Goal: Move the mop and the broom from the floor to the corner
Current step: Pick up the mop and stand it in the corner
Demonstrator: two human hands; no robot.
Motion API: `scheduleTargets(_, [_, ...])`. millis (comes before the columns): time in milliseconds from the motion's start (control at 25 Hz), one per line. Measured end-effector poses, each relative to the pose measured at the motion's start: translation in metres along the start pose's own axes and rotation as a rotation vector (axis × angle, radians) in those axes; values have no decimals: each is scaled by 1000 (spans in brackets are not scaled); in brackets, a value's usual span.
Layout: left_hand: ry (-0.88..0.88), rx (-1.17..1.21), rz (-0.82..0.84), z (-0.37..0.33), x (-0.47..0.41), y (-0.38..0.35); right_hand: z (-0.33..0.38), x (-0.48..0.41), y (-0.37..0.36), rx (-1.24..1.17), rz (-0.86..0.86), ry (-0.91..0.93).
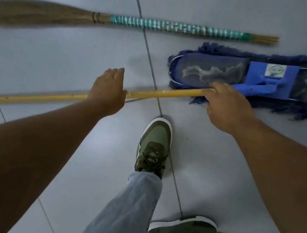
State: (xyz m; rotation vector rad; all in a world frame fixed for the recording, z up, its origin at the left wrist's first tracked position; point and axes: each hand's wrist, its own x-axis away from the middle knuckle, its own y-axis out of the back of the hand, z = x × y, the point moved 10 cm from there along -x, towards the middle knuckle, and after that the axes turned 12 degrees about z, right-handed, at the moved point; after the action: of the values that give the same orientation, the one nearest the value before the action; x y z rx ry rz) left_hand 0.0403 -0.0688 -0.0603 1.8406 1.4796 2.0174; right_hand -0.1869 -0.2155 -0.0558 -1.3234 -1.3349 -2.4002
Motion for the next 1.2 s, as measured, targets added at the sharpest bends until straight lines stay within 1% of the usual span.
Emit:
scheduleTargets(160, [15,-85,105,20,-20,-45,10,-29,-18,99,23,19])
scheduleTargets(240, [15,-87,106,26,-27,-57,9,-39,-18,140,3,13])
scheduleTargets(320, [10,-92,73,26,-31,-61,7,-49,-18,163,4,11])
scheduleTargets(440, [58,-133,5,29,-32,-62,9,-57,-20,180,-3,-4])
scheduleTargets(520, [137,-102,-58,33,-23,-57,10,-57,-18,148,-18,-29])
scheduleTargets(600, [257,3,-165,37,-7,-49,11,-55,-15,118,-19,-41])
scheduleTargets(680, [461,209,-311,49,20,-39,14,-54,-6,113,-25,-26])
scheduleTargets(720, [611,464,-426,63,37,-37,16,-53,0,115,-36,-8])
scheduleTargets(760, [770,895,-564,76,55,-45,19,-51,6,118,-51,12])
scheduleTargets(800, [851,1435,-672,77,62,-63,21,-49,10,119,-61,28])
scheduleTargets(840, [849,1879,-679,66,55,-77,24,-46,15,122,-79,43])
scheduleTargets(880, [767,2155,-625,54,46,-77,26,-41,18,121,-100,53])
scheduleTargets(920, [666,2309,-581,44,40,-68,28,-34,22,117,-128,60])
scheduleTargets(960, [592,2388,-558,37,38,-58,29,-28,27,112,-154,62])
scheduleTargets(1000, [552,2418,-551,35,38,-50,28,-23,32,105,-175,63])
scheduleTargets(1120, [518,2498,-532,21,48,-30,25,-4,46,85,-182,69])
scheduleTargets(1200, [469,2563,-579,14,56,-14,24,8,53,64,-170,84])
